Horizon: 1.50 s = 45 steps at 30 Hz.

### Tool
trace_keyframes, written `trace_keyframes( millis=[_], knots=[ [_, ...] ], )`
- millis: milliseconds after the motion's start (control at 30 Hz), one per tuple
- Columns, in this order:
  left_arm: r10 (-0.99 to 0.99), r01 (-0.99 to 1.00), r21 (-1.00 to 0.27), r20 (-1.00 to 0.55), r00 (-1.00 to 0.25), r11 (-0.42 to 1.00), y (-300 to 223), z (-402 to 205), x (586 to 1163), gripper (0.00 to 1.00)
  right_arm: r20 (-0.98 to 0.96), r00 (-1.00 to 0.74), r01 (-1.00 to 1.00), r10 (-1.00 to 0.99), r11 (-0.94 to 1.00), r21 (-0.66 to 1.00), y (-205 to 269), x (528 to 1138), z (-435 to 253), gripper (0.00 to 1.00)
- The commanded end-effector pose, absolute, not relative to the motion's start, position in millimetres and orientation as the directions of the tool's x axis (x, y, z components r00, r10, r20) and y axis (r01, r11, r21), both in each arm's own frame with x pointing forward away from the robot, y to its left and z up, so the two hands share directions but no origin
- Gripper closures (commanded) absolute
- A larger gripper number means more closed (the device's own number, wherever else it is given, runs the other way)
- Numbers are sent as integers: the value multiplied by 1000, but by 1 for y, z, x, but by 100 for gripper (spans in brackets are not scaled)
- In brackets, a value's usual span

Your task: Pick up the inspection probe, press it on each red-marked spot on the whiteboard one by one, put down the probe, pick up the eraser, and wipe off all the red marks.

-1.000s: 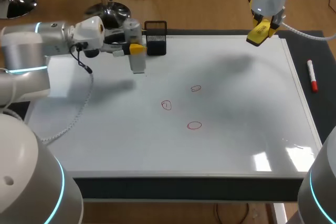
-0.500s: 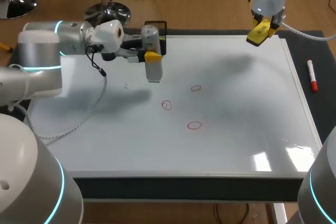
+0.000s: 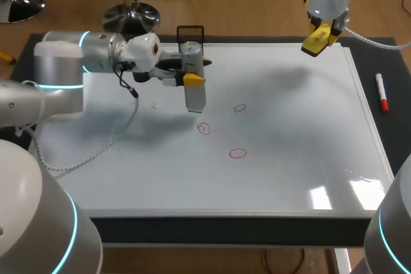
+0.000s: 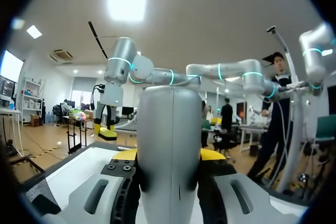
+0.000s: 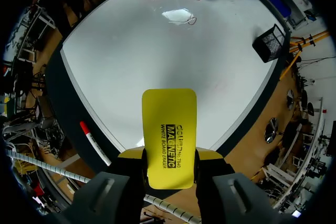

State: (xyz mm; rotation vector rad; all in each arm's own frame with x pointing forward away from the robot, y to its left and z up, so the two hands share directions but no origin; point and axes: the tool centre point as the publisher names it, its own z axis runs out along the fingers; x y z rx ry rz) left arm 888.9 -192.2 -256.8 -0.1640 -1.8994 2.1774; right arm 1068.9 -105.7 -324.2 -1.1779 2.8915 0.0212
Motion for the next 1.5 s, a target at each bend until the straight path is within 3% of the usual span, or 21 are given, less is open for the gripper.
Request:
trace_keyframes(
  millis=[33,1500],
  knots=[
    [279,-124,-985,85,-957,-124,-195,-264,889,100,-20,-714,-700,-700,714,3,-106,1069,-323,100],
    [417,-163,-978,95,-904,-132,-209,-292,856,100,-20,-714,-700,-700,714,3,-106,1069,-323,100]
  ],
)
